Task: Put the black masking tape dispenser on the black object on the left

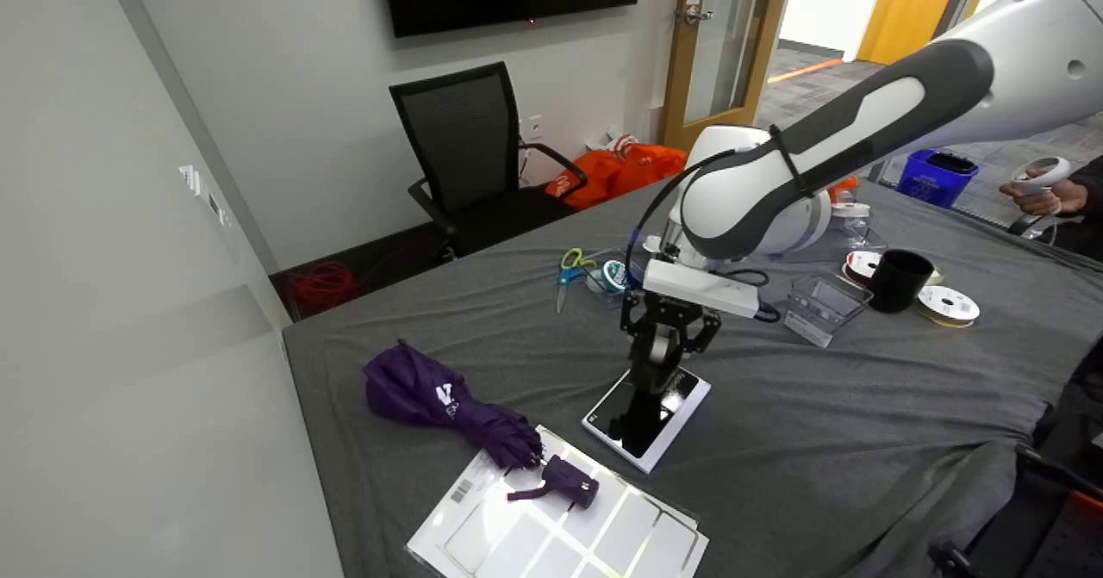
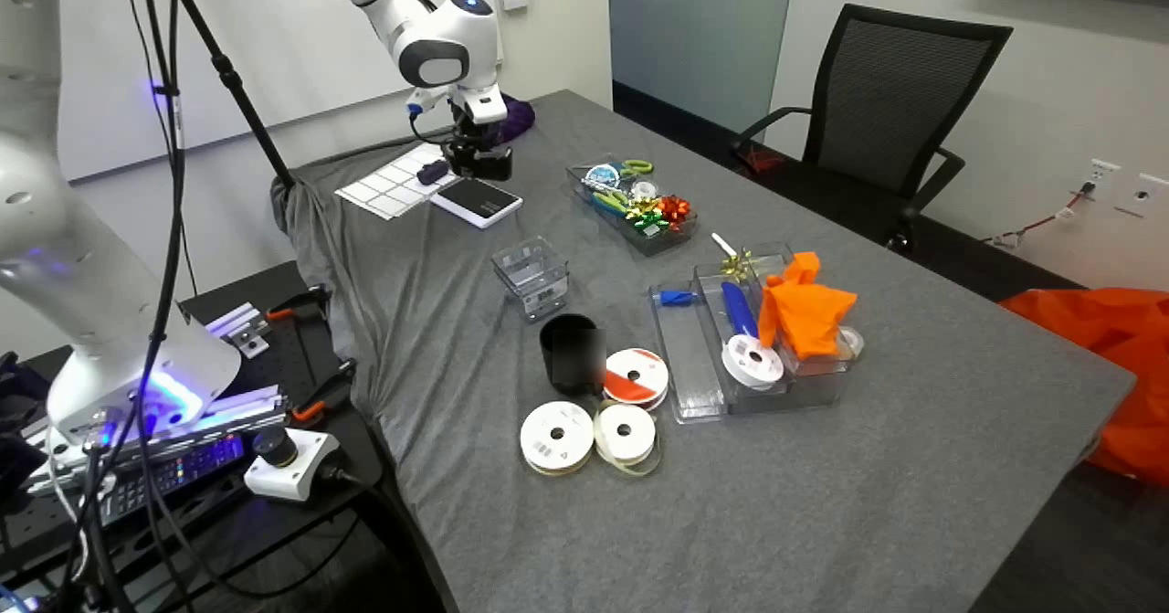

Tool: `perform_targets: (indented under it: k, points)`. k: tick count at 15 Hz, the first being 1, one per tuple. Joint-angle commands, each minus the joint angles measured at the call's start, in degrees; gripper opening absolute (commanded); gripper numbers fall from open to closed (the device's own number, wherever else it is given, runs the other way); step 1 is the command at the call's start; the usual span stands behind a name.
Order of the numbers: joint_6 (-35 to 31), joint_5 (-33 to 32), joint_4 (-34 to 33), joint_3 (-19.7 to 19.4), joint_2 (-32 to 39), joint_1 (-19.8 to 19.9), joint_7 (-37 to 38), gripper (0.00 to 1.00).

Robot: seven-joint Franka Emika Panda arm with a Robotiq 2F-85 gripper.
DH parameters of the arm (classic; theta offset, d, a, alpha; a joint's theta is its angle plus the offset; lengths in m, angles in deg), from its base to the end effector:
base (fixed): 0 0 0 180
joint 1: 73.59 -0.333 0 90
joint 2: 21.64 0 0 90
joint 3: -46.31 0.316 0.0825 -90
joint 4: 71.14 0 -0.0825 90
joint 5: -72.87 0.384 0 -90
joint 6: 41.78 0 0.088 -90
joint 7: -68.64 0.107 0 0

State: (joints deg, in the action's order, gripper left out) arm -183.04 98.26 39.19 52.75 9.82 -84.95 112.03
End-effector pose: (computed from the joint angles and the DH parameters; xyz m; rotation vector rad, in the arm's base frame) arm 0.5960 0.1878 0.2028 -2.6184 1.1272 0.2605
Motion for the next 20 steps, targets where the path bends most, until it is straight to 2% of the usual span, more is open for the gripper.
perform_targets:
  k: [1, 6, 7, 11, 12, 13, 14, 16, 20]
  points:
    - [1.71, 0.36, -4.41, -0.57, 3.04, 0.03, 4.01, 0.39]
    - [2.64, -2.28, -6.28, -1.48, 6.18, -0.59, 6.53, 0.39]
    - [1.0, -2.39, -5.26, -1.23, 7.41, -0.89, 6.38, 0.39]
    - [1.48, -3.22, -5.43, -0.79, 10.02, -1.3, 5.8, 0.39]
    - [1.82, -3.47, -5.51, -0.78, 9.76, -1.4, 5.59, 0.56]
    - [2.28, -3.57, -5.38, -0.61, 9.35, -1.17, 5.03, 0.89]
    - [2.08, -3.66, -4.98, -0.53, 9.0, -1.11, 4.73, 0.9]
    - [1.97, -3.99, -3.93, -0.39, 8.05, -1.12, 3.9, 0.99]
    - [1.06, -4.11, -1.26, 0.26, 5.18, -1.0, 1.36, 1.0]
